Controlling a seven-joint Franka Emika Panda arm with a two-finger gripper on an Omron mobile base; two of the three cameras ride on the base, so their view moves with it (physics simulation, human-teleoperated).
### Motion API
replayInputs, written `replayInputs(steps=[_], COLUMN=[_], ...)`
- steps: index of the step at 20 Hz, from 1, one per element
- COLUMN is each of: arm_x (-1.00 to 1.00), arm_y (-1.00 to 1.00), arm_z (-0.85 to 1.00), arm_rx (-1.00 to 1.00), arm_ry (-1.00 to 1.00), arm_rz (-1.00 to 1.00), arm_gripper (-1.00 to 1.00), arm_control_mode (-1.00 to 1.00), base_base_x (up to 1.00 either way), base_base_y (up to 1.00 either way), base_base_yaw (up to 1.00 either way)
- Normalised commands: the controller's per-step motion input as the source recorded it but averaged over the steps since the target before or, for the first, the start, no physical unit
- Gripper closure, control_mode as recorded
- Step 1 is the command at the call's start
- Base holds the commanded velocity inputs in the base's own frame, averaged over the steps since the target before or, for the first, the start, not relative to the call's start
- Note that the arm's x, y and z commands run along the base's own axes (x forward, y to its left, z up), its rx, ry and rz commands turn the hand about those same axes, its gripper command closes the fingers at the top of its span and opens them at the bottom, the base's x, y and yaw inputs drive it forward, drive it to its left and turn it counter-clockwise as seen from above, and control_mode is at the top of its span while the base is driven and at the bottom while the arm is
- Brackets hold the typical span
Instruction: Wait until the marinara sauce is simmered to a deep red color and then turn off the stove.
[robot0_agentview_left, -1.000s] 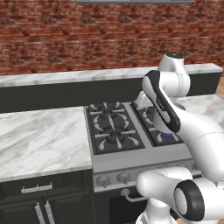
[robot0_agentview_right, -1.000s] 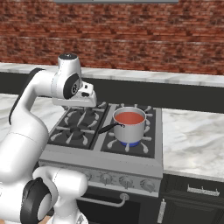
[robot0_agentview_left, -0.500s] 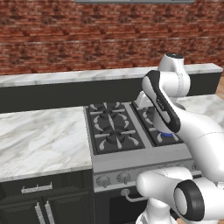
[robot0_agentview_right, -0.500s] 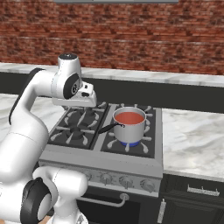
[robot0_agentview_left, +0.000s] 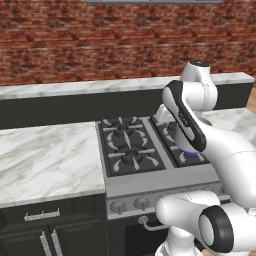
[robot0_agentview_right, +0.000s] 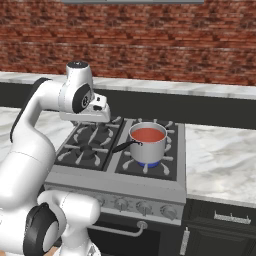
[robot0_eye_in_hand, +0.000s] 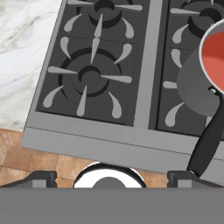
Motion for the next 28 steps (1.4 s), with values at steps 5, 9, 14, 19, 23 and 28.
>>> replayInputs(steps=[5,9,14,19,23,28], arm_x=[0.00,0.00,0.00,0.00,0.00,0.00], arm_y=[0.00,0.00,0.00,0.00,0.00,0.00], arm_z=[0.00,0.00,0.00,0.00,0.00,0.00], arm_rx=[0.00,0.00,0.00,0.00,0.00,0.00], arm_ry=[0.00,0.00,0.00,0.00,0.00,0.00], arm_rz=[0.00,0.00,0.00,0.00,0.00,0.00], arm_gripper=[-1.00,-1.00,-1.00,-1.00,-1.00,-1.00], arm_control_mode=[-1.00,-1.00,-1.00,-1.00,-1.00,-1.00], base_base_x=[0.00,0.00,0.00,0.00,0.00,0.00], base_base_y=[0.00,0.00,0.00,0.00,0.00,0.00], base_base_yaw=[0.00,0.00,0.00,0.00,0.00,0.00])
